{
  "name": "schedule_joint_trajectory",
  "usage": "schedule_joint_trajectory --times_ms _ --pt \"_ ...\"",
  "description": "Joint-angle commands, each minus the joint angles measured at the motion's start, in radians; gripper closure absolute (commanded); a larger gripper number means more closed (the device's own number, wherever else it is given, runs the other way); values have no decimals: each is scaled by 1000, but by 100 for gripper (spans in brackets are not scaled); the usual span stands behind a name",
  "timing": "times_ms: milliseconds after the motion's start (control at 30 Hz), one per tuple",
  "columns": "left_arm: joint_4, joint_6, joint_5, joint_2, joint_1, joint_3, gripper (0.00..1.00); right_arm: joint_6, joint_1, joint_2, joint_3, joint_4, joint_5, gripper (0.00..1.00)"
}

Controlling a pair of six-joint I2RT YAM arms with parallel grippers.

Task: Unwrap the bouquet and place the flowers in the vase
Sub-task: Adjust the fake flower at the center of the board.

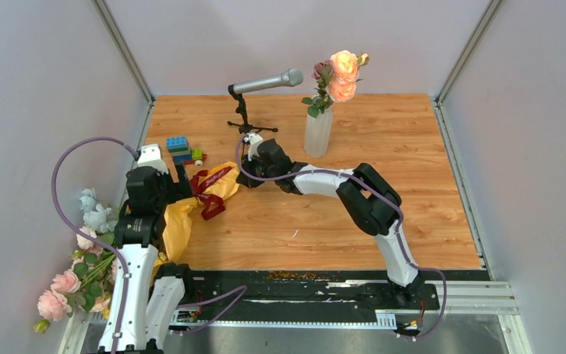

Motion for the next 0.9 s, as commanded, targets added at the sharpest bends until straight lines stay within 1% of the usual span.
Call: schedule_joint_trajectory --times_ms 0,233,433,500,533,567,633,700,767,867 --pt "42 25 45 -4 -8 -4 0 64 11 -141 -115 91 135 100" --pt "64 30 140 -10 -27 -16 0 124 55 -334 -401 115 258 100" --pt "73 33 179 -12 -47 -20 0 151 90 -479 -588 132 254 99" --pt "71 35 176 -16 -50 -21 0 127 90 -533 -629 125 237 88" --pt "69 36 169 -20 -52 -20 0 99 90 -561 -643 117 234 75" --pt "65 36 153 -28 -53 -16 1 60 90 -590 -647 99 230 68" --pt "64 31 120 -49 -53 -16 1 -42 90 -650 -634 40 227 59" --pt "64 25 73 -65 -53 -17 0 -172 86 -685 -607 -24 213 48" --pt "48 15 1 -69 -53 -13 0 -275 76 -686 -559 -76 134 36" --pt "45 12 -28 -69 -53 -11 0 -404 77 -639 -467 -122 27 25"
